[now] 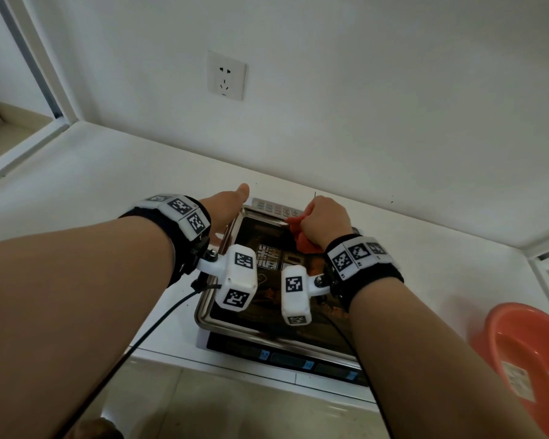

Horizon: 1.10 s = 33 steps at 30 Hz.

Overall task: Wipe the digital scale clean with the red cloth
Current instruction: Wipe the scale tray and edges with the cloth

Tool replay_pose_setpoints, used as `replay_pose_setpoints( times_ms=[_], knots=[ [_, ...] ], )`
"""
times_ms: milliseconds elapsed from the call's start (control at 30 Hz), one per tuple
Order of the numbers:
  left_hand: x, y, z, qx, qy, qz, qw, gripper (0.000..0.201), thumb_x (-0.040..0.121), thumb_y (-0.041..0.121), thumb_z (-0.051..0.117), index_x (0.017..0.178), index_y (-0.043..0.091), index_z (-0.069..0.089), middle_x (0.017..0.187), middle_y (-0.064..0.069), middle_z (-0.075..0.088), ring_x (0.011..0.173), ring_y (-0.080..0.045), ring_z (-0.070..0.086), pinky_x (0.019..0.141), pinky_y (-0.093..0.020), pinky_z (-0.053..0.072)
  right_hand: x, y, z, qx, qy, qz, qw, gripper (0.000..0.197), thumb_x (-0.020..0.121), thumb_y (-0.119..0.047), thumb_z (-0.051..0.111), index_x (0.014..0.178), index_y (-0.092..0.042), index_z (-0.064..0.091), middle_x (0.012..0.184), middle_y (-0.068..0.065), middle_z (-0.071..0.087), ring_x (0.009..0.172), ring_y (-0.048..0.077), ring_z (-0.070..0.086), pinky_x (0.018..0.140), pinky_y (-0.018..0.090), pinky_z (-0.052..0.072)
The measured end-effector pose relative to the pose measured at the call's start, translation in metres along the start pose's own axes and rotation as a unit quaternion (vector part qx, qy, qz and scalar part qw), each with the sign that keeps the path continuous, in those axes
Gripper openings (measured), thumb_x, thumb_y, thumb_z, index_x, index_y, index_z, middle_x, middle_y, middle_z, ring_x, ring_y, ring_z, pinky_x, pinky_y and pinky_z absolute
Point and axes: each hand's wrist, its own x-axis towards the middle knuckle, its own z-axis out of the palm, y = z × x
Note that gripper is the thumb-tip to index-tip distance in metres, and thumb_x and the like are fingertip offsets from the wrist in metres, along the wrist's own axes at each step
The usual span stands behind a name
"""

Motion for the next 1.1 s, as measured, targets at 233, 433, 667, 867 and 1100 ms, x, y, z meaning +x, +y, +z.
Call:
replay_pose_setpoints(
  times_ms=[233, 433, 667, 867, 1100],
  knots=[
    [-0.002, -0.001, -0.005, -0.001, -0.031, 0.000, 1.000, 0.070, 0.089, 0.065, 0.027, 0.141, 0.019, 0.037, 0.142, 0.003, 0.044, 0.125, -0.030, 0.047, 0.102, -0.046, 0.043, 0.000, -0.003, 0.017, 0.041, -0.004, -0.027, 0.999, 0.009, 0.082, -0.016, 0.072, 0.089, -0.016, 0.077, 0.091, 0.000, 0.075, 0.093, 0.017, 0.069, 0.081, 0.033, 0.059],
    [-0.005, -0.002, -0.006, -0.018, -0.037, 0.005, 0.999, 0.070, 0.090, 0.064, 0.027, 0.142, 0.018, 0.036, 0.144, 0.007, 0.042, 0.124, -0.029, 0.048, 0.101, -0.046, 0.044, 0.006, -0.011, 0.010, 0.042, -0.043, -0.036, 0.997, 0.005, 0.078, -0.016, 0.075, 0.080, -0.017, 0.079, 0.087, 0.000, 0.076, 0.089, 0.015, 0.069, 0.083, 0.033, 0.060],
    [-0.008, -0.005, -0.007, -0.005, -0.060, 0.009, 0.998, 0.065, 0.090, 0.064, 0.028, 0.136, 0.022, 0.044, 0.140, 0.013, 0.045, 0.124, -0.024, 0.049, 0.103, -0.043, 0.044, 0.012, -0.016, 0.023, -0.019, -0.013, -0.017, 1.000, 0.022, 0.072, -0.014, 0.075, 0.094, -0.012, 0.074, 0.092, 0.003, 0.074, 0.093, 0.021, 0.070, 0.081, 0.035, 0.061],
    [-0.011, -0.004, -0.011, -0.007, -0.070, 0.008, 0.997, 0.066, 0.089, 0.065, 0.027, 0.137, 0.023, 0.045, 0.141, 0.014, 0.045, 0.122, -0.023, 0.050, 0.096, -0.038, 0.047, 0.014, -0.032, 0.028, -0.008, -0.076, -0.049, 0.996, 0.020, 0.071, -0.024, 0.084, 0.088, -0.015, 0.077, 0.089, 0.001, 0.076, 0.086, 0.016, 0.070, 0.080, 0.035, 0.062],
    [-0.015, -0.006, -0.014, -0.002, -0.079, 0.011, 0.997, 0.062, 0.091, 0.065, 0.023, 0.131, 0.026, 0.051, 0.140, 0.016, 0.046, 0.123, -0.021, 0.049, 0.098, -0.037, 0.045, 0.019, -0.039, 0.028, -0.051, -0.021, -0.032, 0.998, 0.021, 0.066, -0.025, 0.083, 0.084, -0.015, 0.075, 0.081, 0.000, 0.073, 0.079, 0.017, 0.070, 0.069, 0.027, 0.060]
  ],
)
